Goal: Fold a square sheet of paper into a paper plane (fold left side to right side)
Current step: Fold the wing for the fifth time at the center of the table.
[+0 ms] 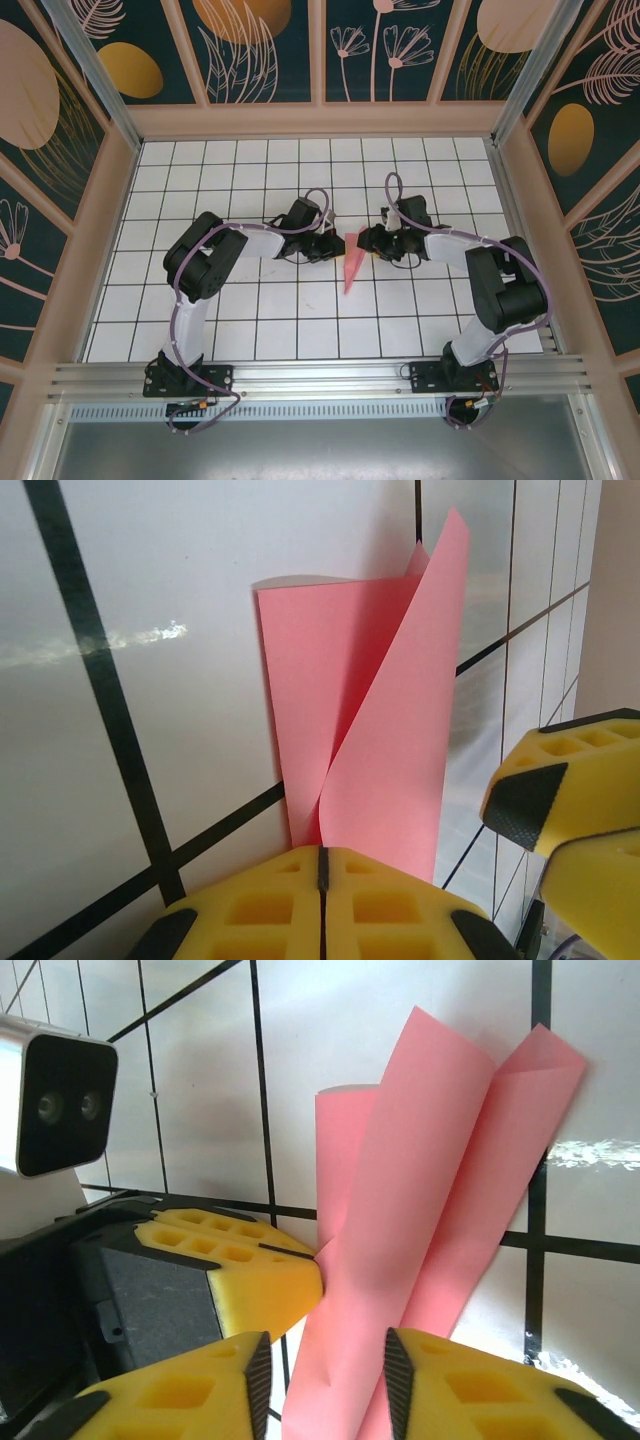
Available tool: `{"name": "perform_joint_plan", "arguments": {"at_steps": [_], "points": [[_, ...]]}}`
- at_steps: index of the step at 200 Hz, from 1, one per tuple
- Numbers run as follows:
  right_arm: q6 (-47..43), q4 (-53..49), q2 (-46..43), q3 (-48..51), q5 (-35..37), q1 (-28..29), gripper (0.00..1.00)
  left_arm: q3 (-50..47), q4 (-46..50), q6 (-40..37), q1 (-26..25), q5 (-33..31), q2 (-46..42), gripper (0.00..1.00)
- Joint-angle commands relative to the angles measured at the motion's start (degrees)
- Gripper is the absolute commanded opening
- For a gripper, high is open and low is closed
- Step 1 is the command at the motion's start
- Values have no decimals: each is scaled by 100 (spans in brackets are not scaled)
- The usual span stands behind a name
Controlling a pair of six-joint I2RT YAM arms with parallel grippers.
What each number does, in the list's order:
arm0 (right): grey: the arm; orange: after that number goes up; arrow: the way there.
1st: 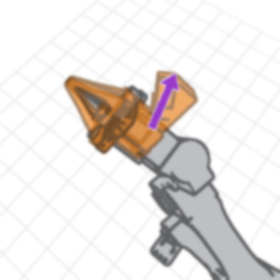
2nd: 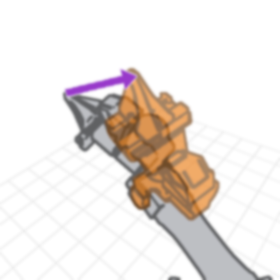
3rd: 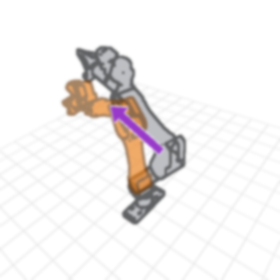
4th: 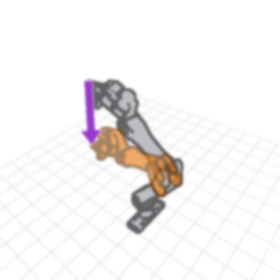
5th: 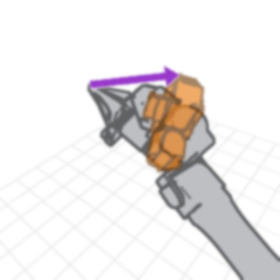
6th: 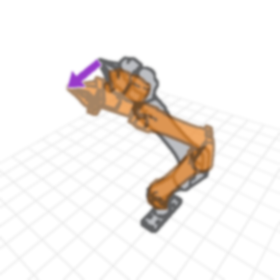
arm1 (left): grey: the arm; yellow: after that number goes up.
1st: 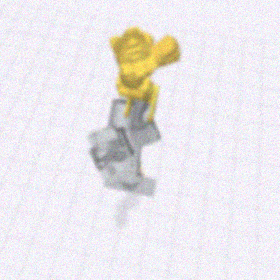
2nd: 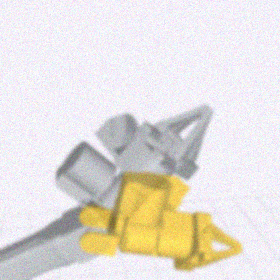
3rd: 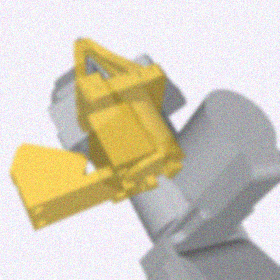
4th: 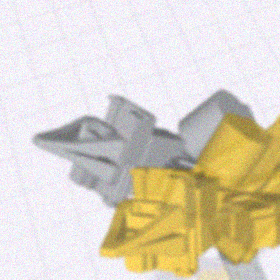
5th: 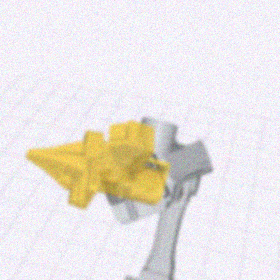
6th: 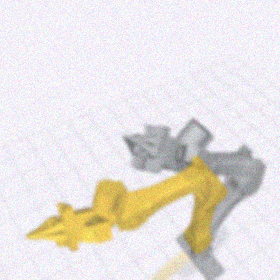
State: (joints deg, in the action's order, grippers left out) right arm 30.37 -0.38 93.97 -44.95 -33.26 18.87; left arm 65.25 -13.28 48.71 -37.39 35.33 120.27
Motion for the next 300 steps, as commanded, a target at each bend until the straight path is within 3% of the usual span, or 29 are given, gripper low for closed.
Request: {"name": "perform_joint_plan", "arguments": {"at_steps": [1, 96, 300], "points": [[62, 59, 33, -60, -116, 114, 35, 81, 26, -51, -65, 5, 237, 8], [67, 15, 488, -287, 42, 321, 33, 198, 170, -105, -132, -68, 303, 8], [-176, -563, 597, -286, 512, 321, 33, 174, 181, -125, -143, -144, 357, 8]]}}
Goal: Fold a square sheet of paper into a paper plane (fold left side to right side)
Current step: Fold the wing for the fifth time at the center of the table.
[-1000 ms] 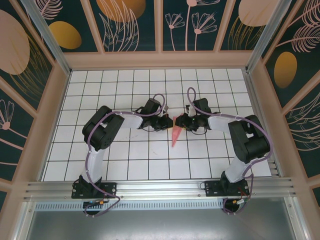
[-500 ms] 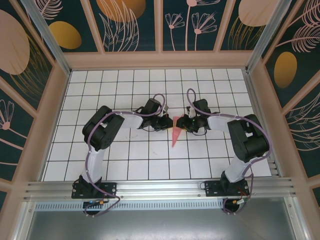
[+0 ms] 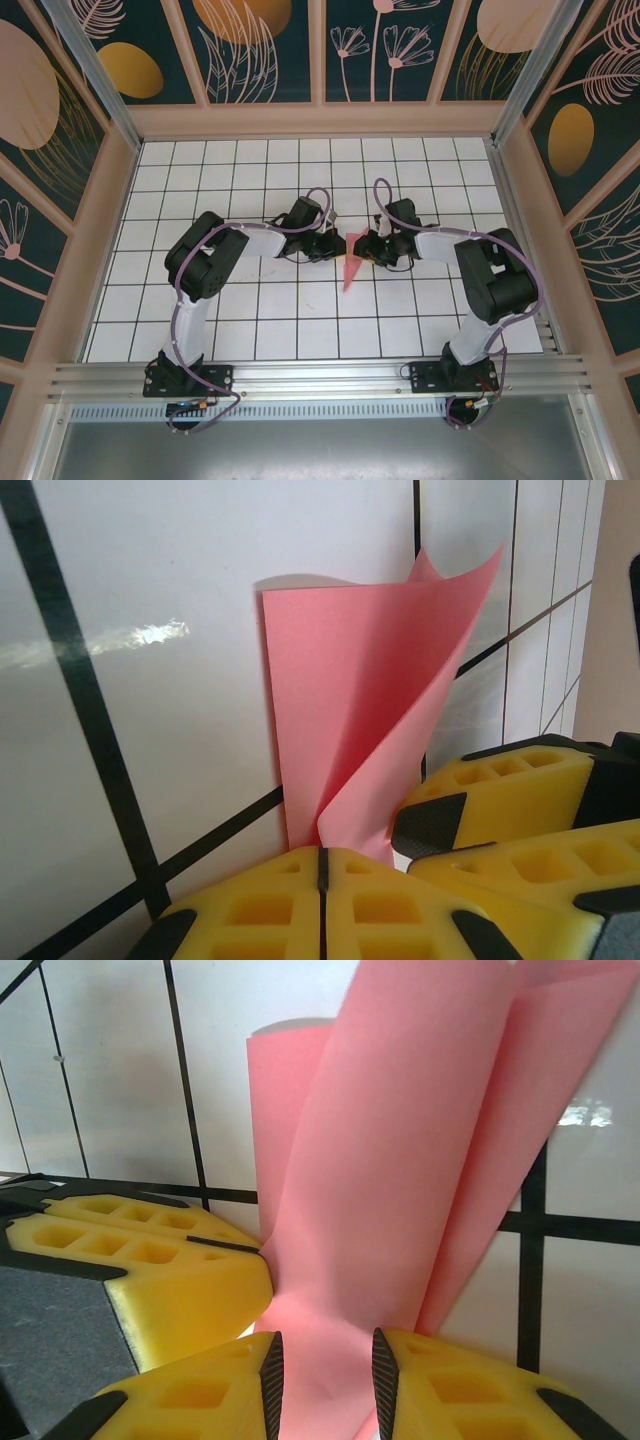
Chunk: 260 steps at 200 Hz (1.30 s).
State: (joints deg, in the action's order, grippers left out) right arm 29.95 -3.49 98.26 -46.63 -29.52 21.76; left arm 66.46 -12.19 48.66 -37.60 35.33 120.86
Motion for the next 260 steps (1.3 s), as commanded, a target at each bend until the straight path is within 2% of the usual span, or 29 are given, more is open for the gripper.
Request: {"name": "perform_joint_plan", "arguments": {"at_steps": [1, 65, 81, 103, 119, 159, 186, 224, 260], "points": [[-137, -260, 172, -118, 139, 31, 33, 53, 74, -120, -123, -142, 298, 8], [-218, -552, 324, -60, 368, 42, 33, 104, 161, -182, -123, -307, 233, 10], [-236, -634, 336, -58, 468, 40, 33, 91, 291, -256, -98, -439, 65, 17], [-235, -661, 371, -40, 517, 41, 33, -83, 457, -360, -3, -678, -373, 30], [-223, -646, 394, -42, 522, 44, 33, -332, 516, -404, 55, -802, -759, 35], [-170, -592, 406, -87, 522, 49, 32, -1318, 377, -354, 27, -990, -1870, 37], [-174, -592, 413, -127, 523, 50, 32, -1653, 323, -339, -382, -888, -2435, 39], [-161, -557, 426, -135, 517, 57, 32, -1487, -87, 5, -985, -636, -2304, 40], [-183, -569, 435, -144, 525, 66, 32, -1107, 118, -113, -1100, -540, -1713, 40]]}}
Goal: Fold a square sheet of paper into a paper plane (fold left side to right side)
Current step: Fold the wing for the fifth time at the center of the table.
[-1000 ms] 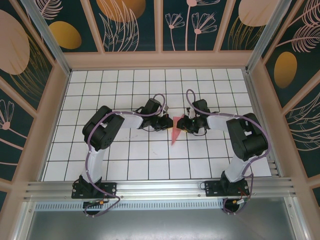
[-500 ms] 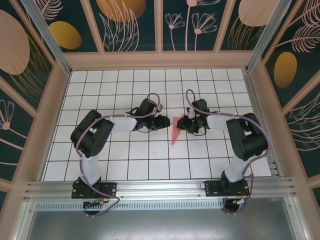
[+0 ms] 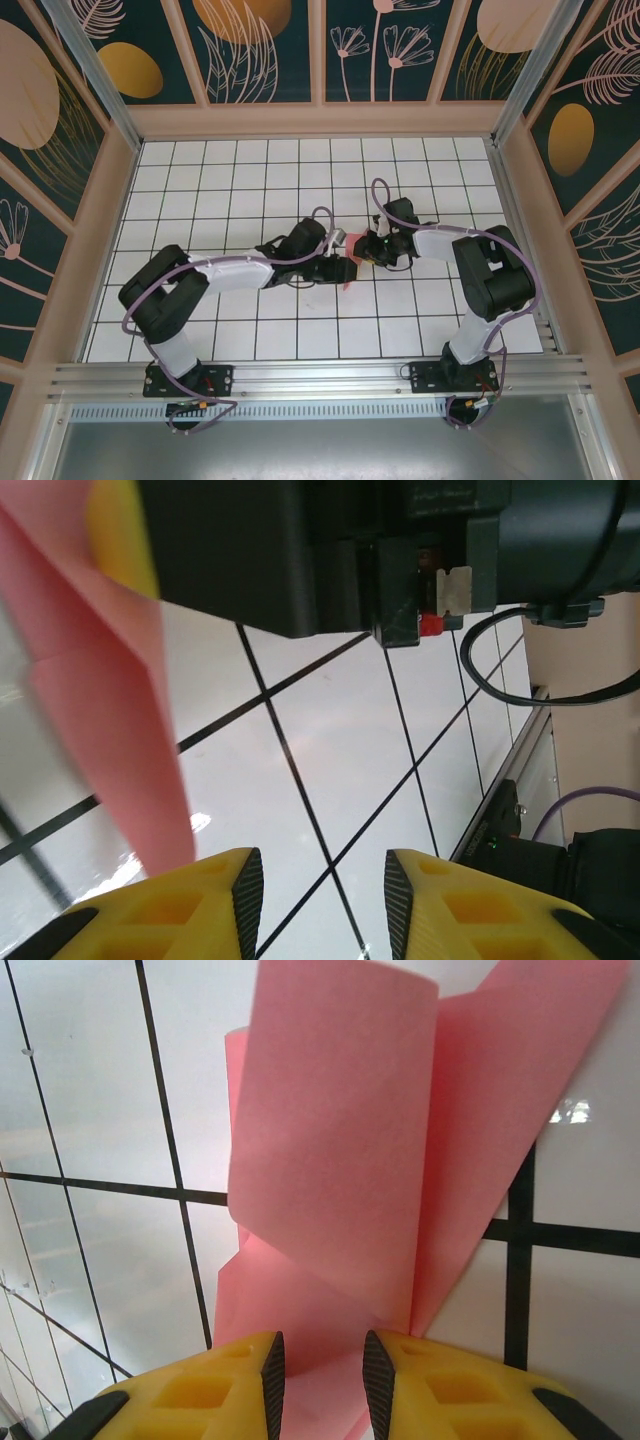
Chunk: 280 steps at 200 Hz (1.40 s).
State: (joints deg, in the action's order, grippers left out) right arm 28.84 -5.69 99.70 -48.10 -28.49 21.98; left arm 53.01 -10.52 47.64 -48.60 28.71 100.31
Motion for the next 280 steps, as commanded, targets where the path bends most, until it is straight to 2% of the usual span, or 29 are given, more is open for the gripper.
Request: {"name": "perform_joint_plan", "arguments": {"at_steps": [1, 50, 208, 241, 280], "points": [[-72, -351, 293, 2, 418, 44, 32, 236, -34, -9, 0, 124, 349, 40], [-80, -337, 311, -7, 404, 53, 32, 618, 201, -150, 8, 118, 786, 40], [-142, -439, 322, -75, 485, 51, 32, 324, 270, -35, 2, 78, 1097, 40], [-130, -340, 249, -69, 420, 48, 32, 341, 518, -44, -7, 9, 1206, 40], [-98, -254, 62, -154, 368, 36, 32, 441, 1126, -123, -106, -390, 1336, 38]]}}
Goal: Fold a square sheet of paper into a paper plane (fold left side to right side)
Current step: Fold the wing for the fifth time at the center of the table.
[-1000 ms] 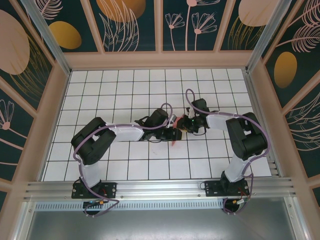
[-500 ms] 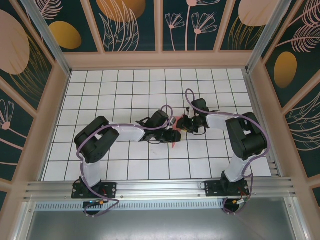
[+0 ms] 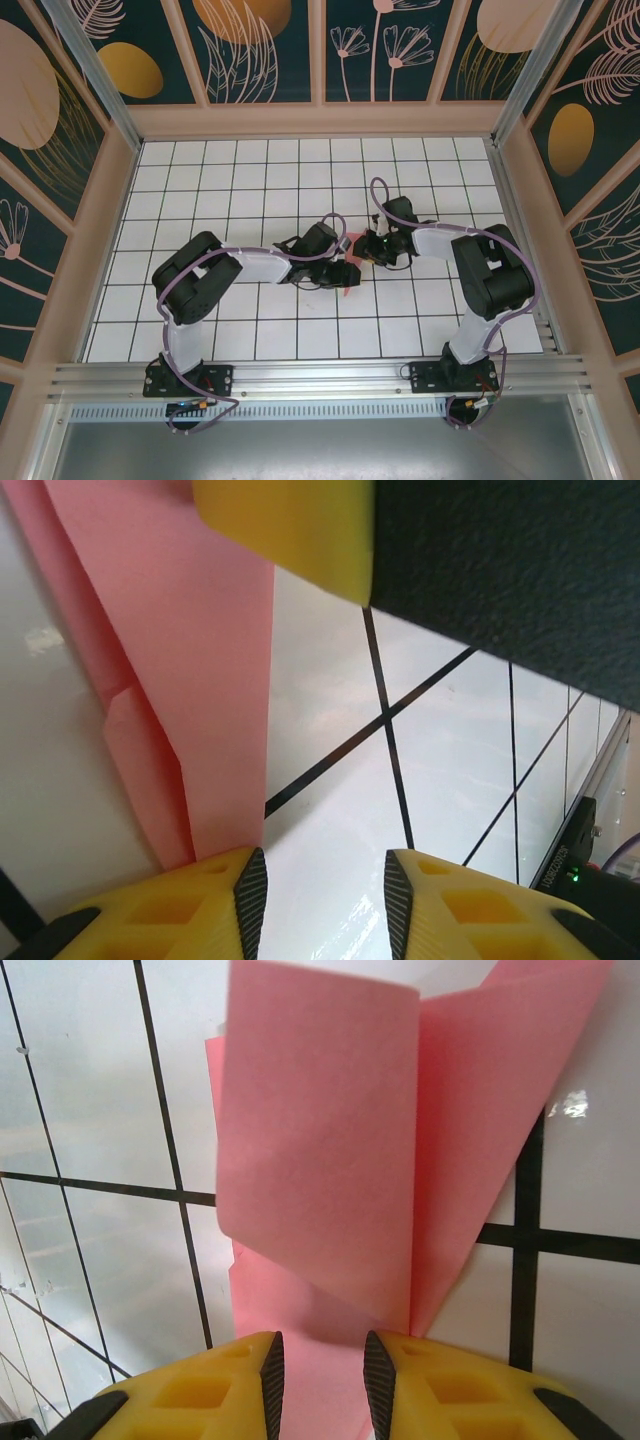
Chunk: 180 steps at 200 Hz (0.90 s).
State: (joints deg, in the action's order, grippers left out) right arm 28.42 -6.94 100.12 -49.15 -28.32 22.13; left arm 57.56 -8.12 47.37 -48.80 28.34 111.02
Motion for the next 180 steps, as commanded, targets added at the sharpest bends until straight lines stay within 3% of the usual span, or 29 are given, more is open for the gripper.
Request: {"name": "perform_joint_plan", "arguments": {"at_steps": [1, 63, 83, 108, 180], "points": [[-56, -131, 14, -50, 348, 20, 33, -11, 897, -101, -86, -358, 268, 38], [-39, -126, -711, -138, 160, -234, 33, 140, 1234, -136, -176, -540, 486, 35], [-124, -347, -1028, -98, 168, -387, 32, 142, 1249, -110, -181, -562, 508, 30], [-150, -520, -1314, 160, 77, -411, 26, 145, 1260, -95, -177, -593, 508, 27], [513, 741, -1218, 903, -571, 18, 15, 154, 1309, -70, -187, -663, 473, 24]]}}
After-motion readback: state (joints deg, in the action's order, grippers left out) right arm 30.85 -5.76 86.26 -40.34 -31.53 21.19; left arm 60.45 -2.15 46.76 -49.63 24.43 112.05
